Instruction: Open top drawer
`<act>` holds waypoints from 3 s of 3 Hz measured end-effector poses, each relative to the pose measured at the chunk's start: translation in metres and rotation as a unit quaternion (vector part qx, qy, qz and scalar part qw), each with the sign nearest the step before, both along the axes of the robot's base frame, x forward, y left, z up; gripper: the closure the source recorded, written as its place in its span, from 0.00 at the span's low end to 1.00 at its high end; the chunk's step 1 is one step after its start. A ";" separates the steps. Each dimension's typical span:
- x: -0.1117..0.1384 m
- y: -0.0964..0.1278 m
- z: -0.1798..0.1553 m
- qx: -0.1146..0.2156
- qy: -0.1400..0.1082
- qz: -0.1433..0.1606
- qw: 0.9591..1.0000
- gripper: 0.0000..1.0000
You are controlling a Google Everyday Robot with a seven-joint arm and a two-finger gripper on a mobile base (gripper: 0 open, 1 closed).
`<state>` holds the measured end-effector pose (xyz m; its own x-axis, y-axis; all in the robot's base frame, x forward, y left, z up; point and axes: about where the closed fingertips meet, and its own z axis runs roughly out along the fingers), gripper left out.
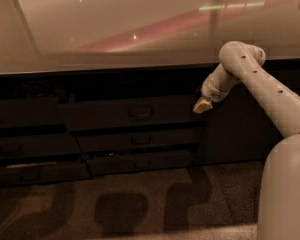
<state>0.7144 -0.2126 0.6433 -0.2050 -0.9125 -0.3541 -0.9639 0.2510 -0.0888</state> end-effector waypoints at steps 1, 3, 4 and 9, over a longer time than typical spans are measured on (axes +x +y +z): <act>0.000 0.000 0.000 0.000 0.000 0.000 1.000 0.87; 0.000 0.000 0.008 0.000 0.000 0.000 1.000 1.00; 0.000 0.000 0.010 0.000 0.000 0.000 1.000 1.00; -0.020 -0.007 0.015 -0.011 -0.020 -0.003 1.000 1.00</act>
Offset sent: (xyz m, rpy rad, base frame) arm 0.0000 0.0000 0.0000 0.0000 0.0000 0.0000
